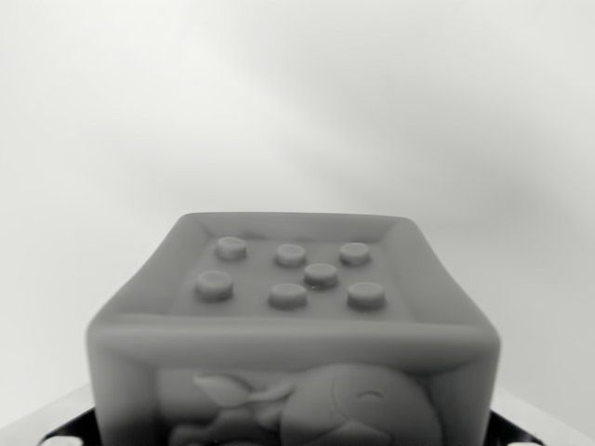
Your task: Destack cube
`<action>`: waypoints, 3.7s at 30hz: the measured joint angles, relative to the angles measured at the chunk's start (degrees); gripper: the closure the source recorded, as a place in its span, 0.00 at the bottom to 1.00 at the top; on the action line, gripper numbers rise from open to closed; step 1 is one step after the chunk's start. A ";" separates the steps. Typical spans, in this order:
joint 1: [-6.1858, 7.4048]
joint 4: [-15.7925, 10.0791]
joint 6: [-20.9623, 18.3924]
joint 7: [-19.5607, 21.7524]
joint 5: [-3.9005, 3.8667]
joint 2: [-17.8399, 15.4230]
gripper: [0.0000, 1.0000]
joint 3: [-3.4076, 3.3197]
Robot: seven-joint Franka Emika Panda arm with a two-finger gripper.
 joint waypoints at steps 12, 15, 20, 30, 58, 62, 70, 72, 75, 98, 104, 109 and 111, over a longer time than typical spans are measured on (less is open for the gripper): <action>1.60 0.15 0.12 -0.50 -0.29 0.32 1.00 0.69; 2.00 0.24 0.16 -0.62 -0.35 0.43 1.00 0.86; 2.25 0.24 1.89 -0.62 -0.59 2.05 1.00 0.81; 2.43 0.28 5.84 -0.33 -1.31 6.28 1.00 0.39; 4.26 1.91 13.78 0.06 -1.86 15.75 1.00 -1.63; 4.45 2.19 14.36 0.06 -1.86 16.66 1.00 -1.82; 4.66 2.58 15.46 0.06 -1.86 18.10 1.00 -2.07; 4.71 2.71 15.66 0.06 -1.86 18.41 1.00 -2.12; 4.81 2.87 15.87 0.06 -1.86 18.77 1.00 -2.20; 4.88 3.00 16.16 0.06 -1.86 19.14 0.00 -2.27; 4.88 3.00 16.16 0.06 -1.86 19.14 0.00 -2.27; 4.88 3.00 16.16 0.06 -1.86 19.14 0.00 -2.27; 4.88 3.00 16.16 0.06 -1.86 19.14 0.00 -2.27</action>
